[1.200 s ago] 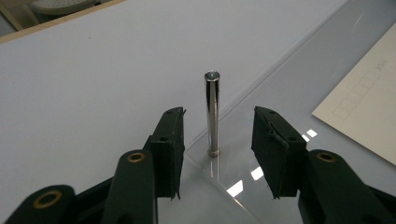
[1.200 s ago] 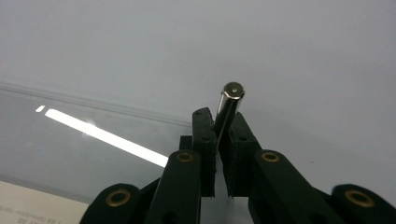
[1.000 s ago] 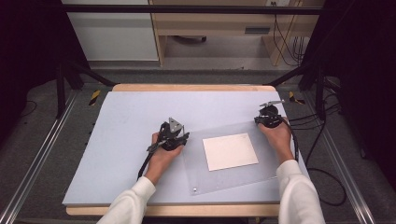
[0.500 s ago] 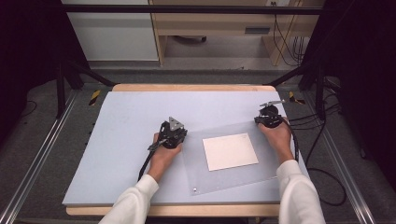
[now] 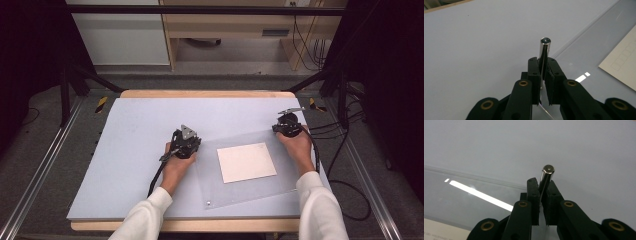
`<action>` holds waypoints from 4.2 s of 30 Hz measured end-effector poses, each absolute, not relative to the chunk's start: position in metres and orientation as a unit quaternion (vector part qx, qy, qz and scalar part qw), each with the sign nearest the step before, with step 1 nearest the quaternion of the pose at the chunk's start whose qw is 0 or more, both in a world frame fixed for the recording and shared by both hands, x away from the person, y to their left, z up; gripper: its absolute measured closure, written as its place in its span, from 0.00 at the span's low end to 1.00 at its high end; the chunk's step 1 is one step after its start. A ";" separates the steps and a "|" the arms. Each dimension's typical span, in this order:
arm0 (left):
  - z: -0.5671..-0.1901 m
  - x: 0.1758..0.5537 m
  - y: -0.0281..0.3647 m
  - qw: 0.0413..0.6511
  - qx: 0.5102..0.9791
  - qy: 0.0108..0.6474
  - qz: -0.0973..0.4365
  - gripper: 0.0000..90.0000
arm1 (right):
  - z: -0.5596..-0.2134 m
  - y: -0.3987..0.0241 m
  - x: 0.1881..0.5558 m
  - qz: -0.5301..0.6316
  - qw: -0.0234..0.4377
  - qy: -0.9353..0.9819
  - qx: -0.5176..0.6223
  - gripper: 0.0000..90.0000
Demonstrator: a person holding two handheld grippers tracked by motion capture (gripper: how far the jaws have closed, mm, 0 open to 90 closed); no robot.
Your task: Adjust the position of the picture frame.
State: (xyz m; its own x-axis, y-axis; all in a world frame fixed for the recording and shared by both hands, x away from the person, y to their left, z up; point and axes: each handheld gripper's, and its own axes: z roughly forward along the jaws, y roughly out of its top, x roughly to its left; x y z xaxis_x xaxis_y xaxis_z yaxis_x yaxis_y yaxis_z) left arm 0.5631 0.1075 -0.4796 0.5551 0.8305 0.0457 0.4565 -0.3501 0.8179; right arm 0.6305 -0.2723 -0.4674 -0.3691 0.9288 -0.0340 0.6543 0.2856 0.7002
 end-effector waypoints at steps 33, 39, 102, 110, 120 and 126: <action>-0.419 0.561 0.153 0.395 0.796 0.415 0.194 0.92 | -0.402 -0.235 0.611 0.272 0.210 0.802 0.488 0.95; -0.403 0.552 0.175 0.397 0.798 0.410 0.192 0.92 | -0.383 -0.216 0.600 0.270 0.212 0.807 0.480 0.95; -0.459 0.594 0.215 0.347 0.810 0.437 0.181 0.94 | -0.452 -0.168 0.599 0.266 0.172 0.805 0.501 0.95; -0.462 0.594 0.214 0.348 0.807 0.440 0.184 0.94 | -0.459 -0.170 0.597 0.285 0.181 0.797 0.500 0.95; -0.463 0.591 0.213 0.352 0.801 0.444 0.194 0.93 | -0.461 -0.171 0.595 0.294 0.187 0.795 0.496 0.94; -0.462 0.586 0.215 0.359 0.794 0.442 0.212 0.90 | -0.461 -0.177 0.585 0.343 0.211 0.778 0.482 0.85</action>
State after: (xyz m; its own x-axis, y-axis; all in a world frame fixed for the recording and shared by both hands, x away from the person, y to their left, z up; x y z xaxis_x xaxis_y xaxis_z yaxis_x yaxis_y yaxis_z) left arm 0.5857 0.2151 -0.4617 0.5200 0.8540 0.0189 0.5503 -0.3519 0.7572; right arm 0.5849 -0.1772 -0.4615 -0.4469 0.8946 0.0028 0.6052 0.3000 0.7374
